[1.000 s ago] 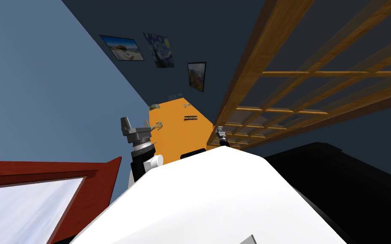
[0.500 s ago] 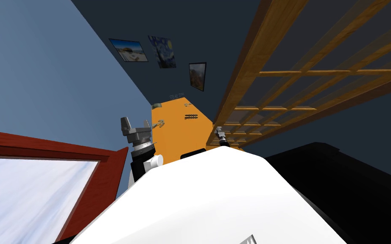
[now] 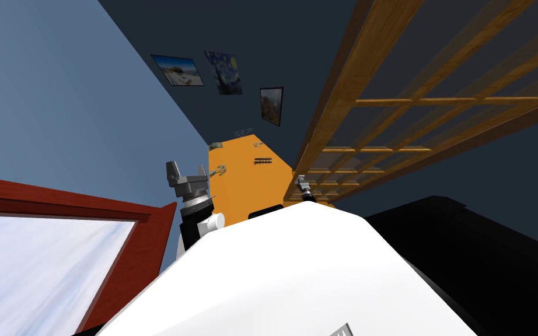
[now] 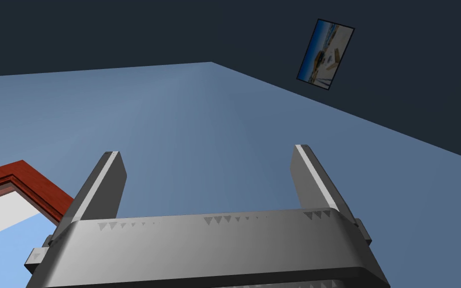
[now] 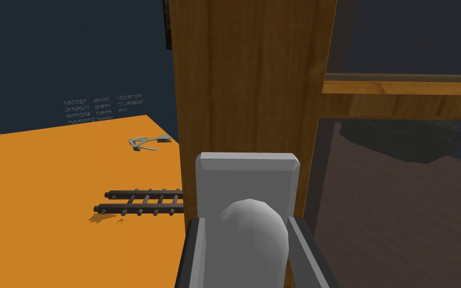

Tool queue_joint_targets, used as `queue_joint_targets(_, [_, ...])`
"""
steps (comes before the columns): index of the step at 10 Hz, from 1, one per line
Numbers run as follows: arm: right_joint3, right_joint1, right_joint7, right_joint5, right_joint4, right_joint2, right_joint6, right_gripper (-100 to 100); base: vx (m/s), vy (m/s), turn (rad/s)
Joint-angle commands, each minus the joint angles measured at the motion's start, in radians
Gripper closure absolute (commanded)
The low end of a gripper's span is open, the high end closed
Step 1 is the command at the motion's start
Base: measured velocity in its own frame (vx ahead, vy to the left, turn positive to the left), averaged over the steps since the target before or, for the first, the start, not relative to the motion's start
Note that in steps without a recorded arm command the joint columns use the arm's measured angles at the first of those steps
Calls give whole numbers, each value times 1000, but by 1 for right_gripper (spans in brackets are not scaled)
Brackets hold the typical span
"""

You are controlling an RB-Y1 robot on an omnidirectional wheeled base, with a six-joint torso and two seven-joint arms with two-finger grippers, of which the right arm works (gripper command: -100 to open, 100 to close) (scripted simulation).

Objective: Pull the door open

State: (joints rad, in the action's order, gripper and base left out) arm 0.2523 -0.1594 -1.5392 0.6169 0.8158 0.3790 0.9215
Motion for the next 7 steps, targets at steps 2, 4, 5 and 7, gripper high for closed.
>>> queue_joint_targets(2, [0,0,1,0,2,1,0,100,0,-1,-3])
queue_joint_targets(4, [0,0,1,0,2,1,0,100,0,0,0])
queue_joint_targets(5, [0,0,1,0,2,1,0,100,-2,-5,-14])
queue_joint_targets(7, [13,-8,-11,-6,4,11,10,100,0,0,0])
